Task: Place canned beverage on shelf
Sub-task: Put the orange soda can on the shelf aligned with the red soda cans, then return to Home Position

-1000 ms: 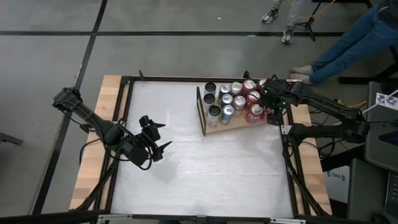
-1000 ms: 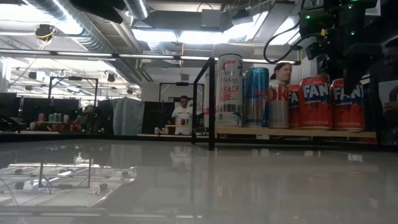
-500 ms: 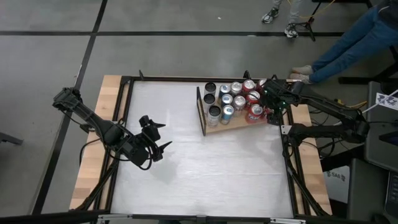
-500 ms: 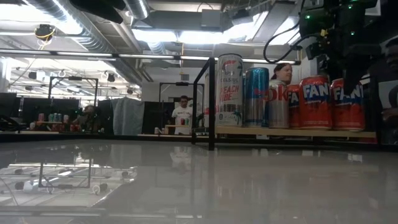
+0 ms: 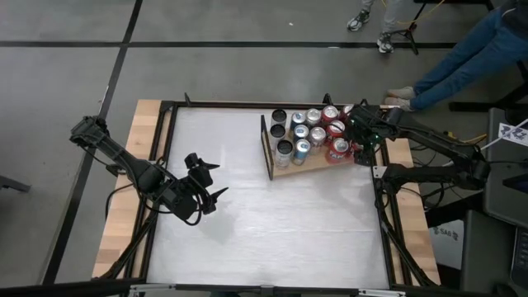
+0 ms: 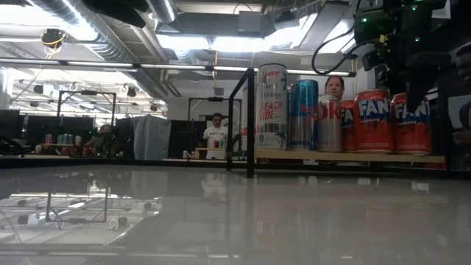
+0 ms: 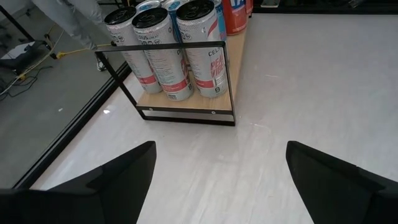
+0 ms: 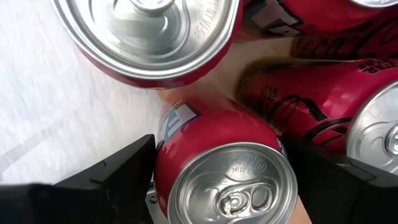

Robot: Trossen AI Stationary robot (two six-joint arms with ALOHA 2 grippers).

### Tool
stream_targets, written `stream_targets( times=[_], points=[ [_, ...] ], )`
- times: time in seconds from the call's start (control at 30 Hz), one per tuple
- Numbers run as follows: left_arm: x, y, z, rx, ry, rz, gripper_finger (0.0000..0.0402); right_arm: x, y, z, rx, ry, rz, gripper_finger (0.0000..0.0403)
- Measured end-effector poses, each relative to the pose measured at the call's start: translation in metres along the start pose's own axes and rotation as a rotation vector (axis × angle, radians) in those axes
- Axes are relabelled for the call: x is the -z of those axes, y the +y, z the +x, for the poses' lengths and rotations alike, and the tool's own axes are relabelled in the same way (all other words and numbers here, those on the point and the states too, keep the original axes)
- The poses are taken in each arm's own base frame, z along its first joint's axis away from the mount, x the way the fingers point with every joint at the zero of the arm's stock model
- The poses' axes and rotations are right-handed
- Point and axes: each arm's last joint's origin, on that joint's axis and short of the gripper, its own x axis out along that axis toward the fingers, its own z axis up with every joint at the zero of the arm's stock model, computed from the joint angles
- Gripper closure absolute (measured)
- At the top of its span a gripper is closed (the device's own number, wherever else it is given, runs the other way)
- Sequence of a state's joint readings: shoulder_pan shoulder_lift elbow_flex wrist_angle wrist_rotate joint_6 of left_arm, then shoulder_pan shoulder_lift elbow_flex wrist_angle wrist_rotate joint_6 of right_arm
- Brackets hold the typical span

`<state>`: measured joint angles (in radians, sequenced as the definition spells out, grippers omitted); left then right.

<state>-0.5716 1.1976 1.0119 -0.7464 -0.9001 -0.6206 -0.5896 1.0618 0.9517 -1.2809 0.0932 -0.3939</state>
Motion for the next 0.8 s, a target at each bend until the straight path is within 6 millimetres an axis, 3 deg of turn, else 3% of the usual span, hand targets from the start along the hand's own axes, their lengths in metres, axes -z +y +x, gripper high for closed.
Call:
stream_targets(
  times=[0.57,0.8],
  points=[
    [0.000,0.000,0.000,0.000,0.000,0.000,0.0051,-0.005,-0.008,-0.059,0.039,-0.116,0.046,0.0070],
    [0.000,0.000,0.000,0.000,0.000,0.000,0.0051,0.005,0.002,-0.074,-0.180,-0.187,0.121,0.0070]
  ],
)
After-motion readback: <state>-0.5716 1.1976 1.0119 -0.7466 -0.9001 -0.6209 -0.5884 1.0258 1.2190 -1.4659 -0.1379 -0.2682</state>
